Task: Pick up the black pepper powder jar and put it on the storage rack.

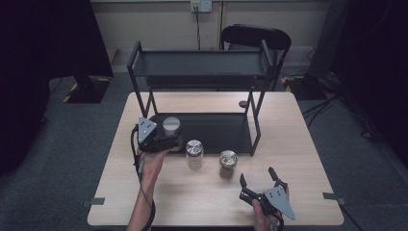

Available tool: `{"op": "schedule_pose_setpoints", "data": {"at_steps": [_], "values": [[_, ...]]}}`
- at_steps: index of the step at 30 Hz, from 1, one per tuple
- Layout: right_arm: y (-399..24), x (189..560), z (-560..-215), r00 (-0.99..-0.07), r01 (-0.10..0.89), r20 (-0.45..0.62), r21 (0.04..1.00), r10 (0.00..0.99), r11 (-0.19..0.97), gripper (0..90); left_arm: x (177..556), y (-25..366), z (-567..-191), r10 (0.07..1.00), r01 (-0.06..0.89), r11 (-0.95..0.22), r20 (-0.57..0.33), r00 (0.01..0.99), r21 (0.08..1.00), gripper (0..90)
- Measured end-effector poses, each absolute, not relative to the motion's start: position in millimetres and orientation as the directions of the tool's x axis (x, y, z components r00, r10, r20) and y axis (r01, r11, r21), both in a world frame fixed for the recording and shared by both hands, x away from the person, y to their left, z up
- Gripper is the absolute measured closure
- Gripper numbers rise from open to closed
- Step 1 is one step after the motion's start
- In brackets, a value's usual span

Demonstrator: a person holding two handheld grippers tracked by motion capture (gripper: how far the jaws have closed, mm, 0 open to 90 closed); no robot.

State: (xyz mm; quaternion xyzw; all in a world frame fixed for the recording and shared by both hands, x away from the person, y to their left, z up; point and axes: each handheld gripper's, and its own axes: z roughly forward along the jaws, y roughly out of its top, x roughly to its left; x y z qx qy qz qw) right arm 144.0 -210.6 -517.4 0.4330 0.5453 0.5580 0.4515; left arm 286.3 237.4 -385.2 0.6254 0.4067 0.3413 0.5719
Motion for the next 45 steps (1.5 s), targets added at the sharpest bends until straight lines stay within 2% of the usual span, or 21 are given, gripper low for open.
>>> {"op": "schedule_pose_setpoints", "data": {"at_steps": [45], "values": [[-210,144,-517,-0.216,-0.031,-0.009,1.0,0.976,0.002,1.4,229,249,-406,0.91,0.036,0.018,-0.031,0.413,0.999,0.0]]}}
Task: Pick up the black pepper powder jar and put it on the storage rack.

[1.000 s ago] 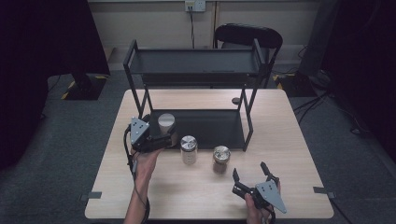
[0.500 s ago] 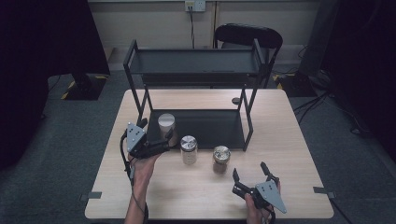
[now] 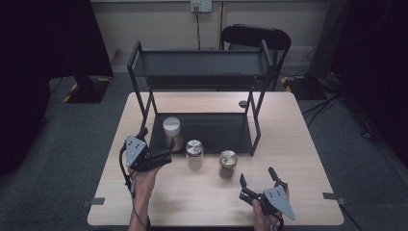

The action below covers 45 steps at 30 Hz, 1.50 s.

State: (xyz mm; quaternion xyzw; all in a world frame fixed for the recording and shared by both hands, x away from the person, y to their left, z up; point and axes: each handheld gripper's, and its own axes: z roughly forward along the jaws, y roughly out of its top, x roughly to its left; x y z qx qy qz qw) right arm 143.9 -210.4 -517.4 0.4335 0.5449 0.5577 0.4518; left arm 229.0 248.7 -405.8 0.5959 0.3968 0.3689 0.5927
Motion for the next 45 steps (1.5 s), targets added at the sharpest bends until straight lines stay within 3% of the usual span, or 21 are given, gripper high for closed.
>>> {"op": "schedule_pose_setpoints", "data": {"at_steps": [30,45], "values": [[-210,144,-517,-0.215,-0.031,-0.009,1.0,0.976,0.002,1.5,196,256,-440,0.914,0.043,0.062,-0.074,0.398,0.997,0.0],[-210,144,-517,-0.215,-0.032,-0.009,0.999,0.977,0.002,1.4,186,256,-460,0.913,0.017,0.052,-0.055,0.404,0.998,0.0]]}}
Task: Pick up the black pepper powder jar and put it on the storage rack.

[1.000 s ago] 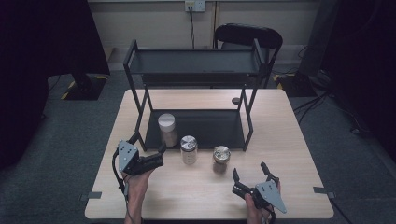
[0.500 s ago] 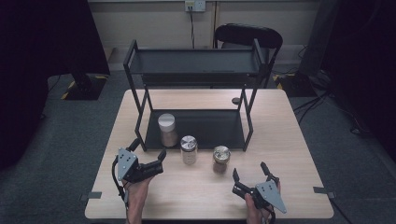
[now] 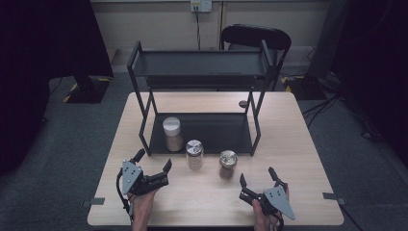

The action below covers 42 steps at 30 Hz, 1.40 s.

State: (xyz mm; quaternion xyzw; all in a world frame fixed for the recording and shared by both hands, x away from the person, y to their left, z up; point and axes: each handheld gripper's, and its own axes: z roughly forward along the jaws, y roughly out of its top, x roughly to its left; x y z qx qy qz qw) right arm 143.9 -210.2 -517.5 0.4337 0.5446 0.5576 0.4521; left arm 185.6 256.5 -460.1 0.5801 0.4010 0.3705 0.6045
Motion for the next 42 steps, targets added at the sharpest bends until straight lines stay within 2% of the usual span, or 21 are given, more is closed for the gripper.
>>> {"op": "schedule_pose_setpoints", "data": {"at_steps": [6,28,42], "values": [[-210,144,-517,-0.215,-0.032,-0.009,0.999,0.977,0.002,1.4,180,257,-471,0.916,0.023,0.078,-0.08,0.393,0.997,0.0],[-210,144,-517,-0.214,-0.031,-0.009,1.0,0.977,0.002,1.5,173,255,-511,0.931,0.023,0.039,-0.045,0.362,0.999,0.0],[-210,144,-517,-0.212,-0.032,-0.009,0.999,0.977,0.002,1.4,172,250,-512,0.938,0.016,0.014,-0.019,0.347,1.0,0.0]]}}
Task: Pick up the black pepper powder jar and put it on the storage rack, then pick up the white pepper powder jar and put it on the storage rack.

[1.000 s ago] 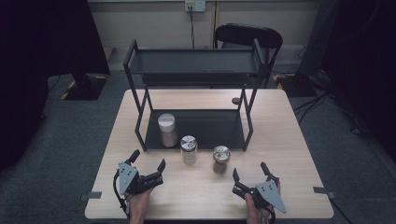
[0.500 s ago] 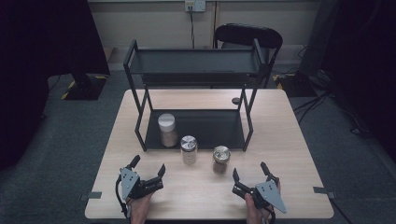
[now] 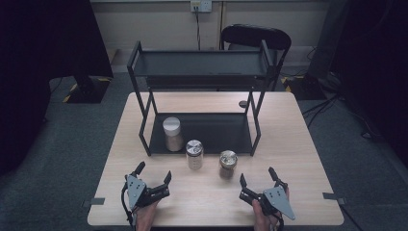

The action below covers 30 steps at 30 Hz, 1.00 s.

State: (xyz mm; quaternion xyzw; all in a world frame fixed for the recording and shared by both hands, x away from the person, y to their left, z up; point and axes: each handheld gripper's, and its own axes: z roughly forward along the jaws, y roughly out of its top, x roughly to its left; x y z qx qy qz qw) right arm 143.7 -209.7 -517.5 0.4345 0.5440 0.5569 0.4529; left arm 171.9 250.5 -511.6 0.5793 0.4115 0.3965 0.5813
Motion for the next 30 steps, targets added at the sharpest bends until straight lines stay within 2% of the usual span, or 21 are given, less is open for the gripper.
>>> {"op": "schedule_pose_setpoints", "data": {"at_steps": [30], "values": [[-206.2,146.8,-509.0,-0.217,-0.011,-0.017,1.0,0.976,0.015,0.0,169.5,249.2,-514.8,0.939,-0.006,0.01,-0.008,0.345,1.0,1.5]]}}
